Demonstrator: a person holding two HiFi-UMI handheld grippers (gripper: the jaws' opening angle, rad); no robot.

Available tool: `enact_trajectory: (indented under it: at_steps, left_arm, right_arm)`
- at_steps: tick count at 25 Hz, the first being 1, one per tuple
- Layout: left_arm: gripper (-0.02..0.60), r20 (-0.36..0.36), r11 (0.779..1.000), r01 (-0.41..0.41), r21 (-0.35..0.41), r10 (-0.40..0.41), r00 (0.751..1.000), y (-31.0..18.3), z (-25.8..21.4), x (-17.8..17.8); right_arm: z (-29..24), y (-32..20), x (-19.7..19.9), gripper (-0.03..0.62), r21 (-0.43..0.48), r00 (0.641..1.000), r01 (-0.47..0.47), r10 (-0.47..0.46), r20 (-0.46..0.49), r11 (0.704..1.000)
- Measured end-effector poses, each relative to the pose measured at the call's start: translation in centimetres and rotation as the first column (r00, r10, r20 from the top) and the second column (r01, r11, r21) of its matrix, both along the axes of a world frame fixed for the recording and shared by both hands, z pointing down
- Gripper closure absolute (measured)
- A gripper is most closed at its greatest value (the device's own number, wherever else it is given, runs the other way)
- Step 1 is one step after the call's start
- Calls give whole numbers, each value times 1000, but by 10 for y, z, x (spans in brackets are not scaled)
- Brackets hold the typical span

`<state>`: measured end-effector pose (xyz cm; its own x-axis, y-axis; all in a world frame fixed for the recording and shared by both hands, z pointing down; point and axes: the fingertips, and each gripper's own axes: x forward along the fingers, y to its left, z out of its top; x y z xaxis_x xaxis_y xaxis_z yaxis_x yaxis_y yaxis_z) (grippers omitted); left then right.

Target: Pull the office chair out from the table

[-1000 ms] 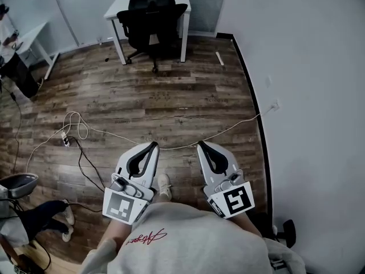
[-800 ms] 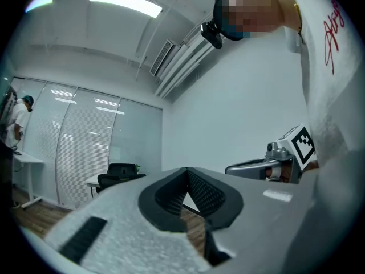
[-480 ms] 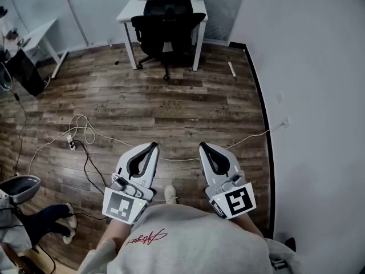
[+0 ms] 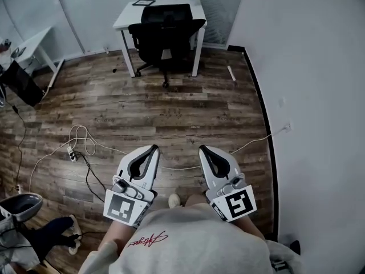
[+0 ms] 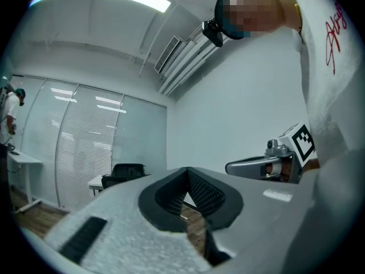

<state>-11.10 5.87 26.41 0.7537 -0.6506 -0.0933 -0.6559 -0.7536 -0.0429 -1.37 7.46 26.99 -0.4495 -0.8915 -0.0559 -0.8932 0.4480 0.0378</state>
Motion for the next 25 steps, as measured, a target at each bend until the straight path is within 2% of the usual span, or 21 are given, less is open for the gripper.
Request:
enact_trajectory:
  at_steps: [5,14,18,22,25]
  left_arm:
    - [589,-42,1000,6,-11,-7,999,-11,1,7]
    - [589,-7,999,39,3,-39,999,-33,-9,13]
    - [589,-40,998,55,11,-54,998,-38,-14,15]
    - [589,9,998,57,0,-57,998,-33,-1,8]
    - [589,-1,998,61,0,-61,998,-31,-1,1]
  right_arm:
    - [7,-11,8,595,-24,1000,-2,2,8,1000]
    - [-9,-38,12,595,14,999,43,-43,-1,999]
    - [-5,-44,14,596,-2,999,49,-49,3,999]
    - [0,-42,6,595,-6,998,68,-68,9,998]
    - [1,-41,-1,595,-10,997,76,-76,16,997]
